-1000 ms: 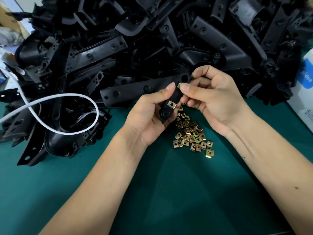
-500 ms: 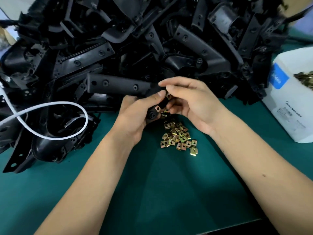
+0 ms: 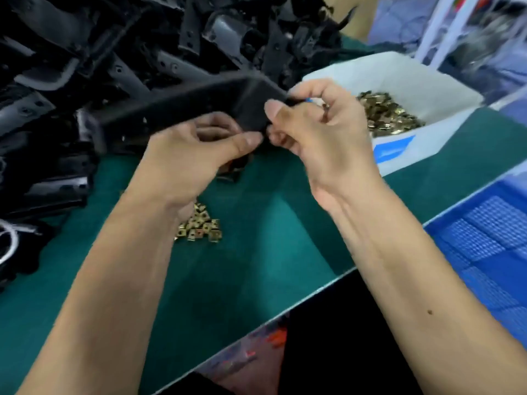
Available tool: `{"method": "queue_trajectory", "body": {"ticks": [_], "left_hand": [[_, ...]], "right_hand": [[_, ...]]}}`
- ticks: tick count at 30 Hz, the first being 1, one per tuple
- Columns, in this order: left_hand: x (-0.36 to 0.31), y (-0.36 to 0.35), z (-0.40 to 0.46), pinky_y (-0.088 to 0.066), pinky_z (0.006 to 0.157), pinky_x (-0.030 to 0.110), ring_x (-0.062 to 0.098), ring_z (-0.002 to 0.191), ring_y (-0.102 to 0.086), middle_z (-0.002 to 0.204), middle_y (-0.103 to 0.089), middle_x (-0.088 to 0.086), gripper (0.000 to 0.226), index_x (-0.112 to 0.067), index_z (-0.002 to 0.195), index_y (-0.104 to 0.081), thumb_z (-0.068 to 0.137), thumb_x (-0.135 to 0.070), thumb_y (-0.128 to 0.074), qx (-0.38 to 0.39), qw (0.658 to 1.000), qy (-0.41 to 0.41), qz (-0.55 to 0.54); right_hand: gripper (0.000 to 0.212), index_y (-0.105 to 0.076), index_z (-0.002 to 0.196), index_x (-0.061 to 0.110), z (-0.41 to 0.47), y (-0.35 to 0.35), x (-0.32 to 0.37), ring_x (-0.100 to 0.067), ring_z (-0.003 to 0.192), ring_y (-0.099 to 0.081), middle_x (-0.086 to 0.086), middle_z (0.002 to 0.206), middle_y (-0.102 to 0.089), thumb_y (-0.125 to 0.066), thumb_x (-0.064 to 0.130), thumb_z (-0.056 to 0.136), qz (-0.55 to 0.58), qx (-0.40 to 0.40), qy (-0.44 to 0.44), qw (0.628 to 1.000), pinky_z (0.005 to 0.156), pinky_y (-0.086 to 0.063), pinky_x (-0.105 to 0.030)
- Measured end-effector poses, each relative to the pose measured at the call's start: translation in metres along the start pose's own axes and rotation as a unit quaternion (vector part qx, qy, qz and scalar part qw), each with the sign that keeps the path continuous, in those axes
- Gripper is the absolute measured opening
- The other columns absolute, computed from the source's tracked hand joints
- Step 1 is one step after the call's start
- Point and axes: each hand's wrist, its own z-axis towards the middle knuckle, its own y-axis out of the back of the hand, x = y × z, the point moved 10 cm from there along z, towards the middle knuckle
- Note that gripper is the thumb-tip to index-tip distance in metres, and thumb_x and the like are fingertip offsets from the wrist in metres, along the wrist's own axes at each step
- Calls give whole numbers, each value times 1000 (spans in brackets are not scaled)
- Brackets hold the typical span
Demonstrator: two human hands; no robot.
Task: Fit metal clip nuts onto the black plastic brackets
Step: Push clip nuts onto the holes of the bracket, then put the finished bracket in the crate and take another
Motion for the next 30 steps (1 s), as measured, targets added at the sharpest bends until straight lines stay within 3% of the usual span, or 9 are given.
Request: {"method": "queue_trajectory", "body": {"ticks": [4,7,10,16,19,21,25,28,30], "left_hand": [[-61,-107,-5,-61,64,41,20,59,-69,64,-70,4,21,-6,73,-67,83,-14,-84,-4,988,-148,41],[-82,-211,-29,-53,70,43,21,68,-68,70,-69,-1,19,-10,80,-64,91,-21,-75,22,960,-231,155],[-75,-299,-52,-48,73,42,27,74,-65,75,-68,0,18,-13,85,-64,94,-26,-72,62,942,-252,212],[37,-451,-98,-53,81,45,34,96,-68,95,-75,11,12,-11,99,-69,91,-19,-73,284,915,-157,240],[136,-480,-118,-55,86,40,32,102,-69,101,-75,12,20,-13,106,-72,86,-14,-72,356,894,-43,269],[196,-482,-130,-55,88,37,29,104,-70,105,-75,11,27,-13,109,-70,83,-16,-75,389,877,47,278],[268,-468,-146,-54,98,44,29,111,-68,115,-73,11,47,-10,123,-58,81,-25,-76,415,846,166,289],[272,-456,-136,-54,97,40,28,115,-65,120,-72,6,45,-16,125,-58,85,-27,-75,378,854,155,321],[254,-448,-120,-52,93,40,33,117,-63,123,-68,9,44,-16,127,-56,86,-23,-70,342,860,117,361]], "right_hand": [[25,-54,106,2,-13,109,51,-13,47,-53,-7,67,-56,-72,-5,91,59,-149,47,986,51,-48,-23],[23,-58,107,2,-36,204,76,-12,52,-47,-7,71,-62,-73,-3,90,54,-249,68,965,48,-39,-19],[16,-65,105,3,-68,287,80,-14,64,-51,-6,76,-66,-73,1,92,53,-301,71,950,61,-41,-22],[17,-66,118,14,-146,432,-4,-13,62,-56,1,65,-58,-58,10,103,78,-436,-24,896,66,-50,-25],[32,-59,138,10,-183,470,-89,-30,99,-68,-21,121,-69,-51,11,107,91,-470,-150,865,92,-54,-39],[38,-53,144,5,-206,483,-131,-30,93,-67,-27,138,-61,-50,8,106,84,-485,-208,845,88,-54,-38],[40,-48,149,8,-230,480,-182,-24,79,-63,-17,97,-67,-48,13,109,146,-493,-266,815,69,-52,-32],[48,-36,154,8,-225,475,-190,-30,85,-66,-21,100,-67,-48,8,108,153,-496,-268,812,72,-55,-36],[54,-29,155,12,-218,470,-184,-28,72,-62,-20,90,-64,-47,0,105,123,-507,-267,810,63,-50,-32]]}}
